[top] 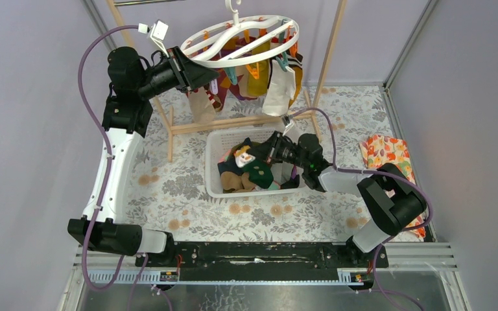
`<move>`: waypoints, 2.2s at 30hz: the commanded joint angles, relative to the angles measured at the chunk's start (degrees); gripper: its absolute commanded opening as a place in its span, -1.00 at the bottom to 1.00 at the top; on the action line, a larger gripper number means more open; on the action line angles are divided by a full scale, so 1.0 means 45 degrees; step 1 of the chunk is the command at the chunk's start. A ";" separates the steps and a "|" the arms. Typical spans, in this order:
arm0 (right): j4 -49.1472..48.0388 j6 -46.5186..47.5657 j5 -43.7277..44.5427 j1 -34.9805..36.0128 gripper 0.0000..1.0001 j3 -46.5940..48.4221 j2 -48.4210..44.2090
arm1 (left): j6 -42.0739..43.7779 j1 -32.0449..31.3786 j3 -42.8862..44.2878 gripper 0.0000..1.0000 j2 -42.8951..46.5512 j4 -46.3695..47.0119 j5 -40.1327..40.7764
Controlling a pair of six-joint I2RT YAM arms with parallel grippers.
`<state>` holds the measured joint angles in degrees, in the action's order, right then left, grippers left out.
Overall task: Clip the socks to the hanger
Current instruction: Place the sock in the bin, then adjust the sock in the bin.
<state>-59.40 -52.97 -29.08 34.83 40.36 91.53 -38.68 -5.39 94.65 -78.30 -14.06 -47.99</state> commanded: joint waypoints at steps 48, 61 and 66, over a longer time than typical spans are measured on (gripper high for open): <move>0.5675 0.4819 0.1133 -0.0250 -0.81 0.2332 0.2555 | 0.1192 0.0122 -0.0353 -1.00 0.0436 -0.0277 -0.0626; 0.9260 0.5524 0.2533 -0.0192 0.19 0.1448 0.0358 | 0.1128 0.0162 -0.0648 -1.00 0.0462 -0.0004 -0.0744; 0.8930 0.4972 0.1689 -0.0190 0.32 0.2240 0.1064 | 0.1304 0.0219 -0.0634 -1.00 0.0553 -0.0059 -0.0777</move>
<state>-19.09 -29.63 -19.25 34.00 46.50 94.56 -33.95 -4.71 92.62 -77.52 -13.91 -48.05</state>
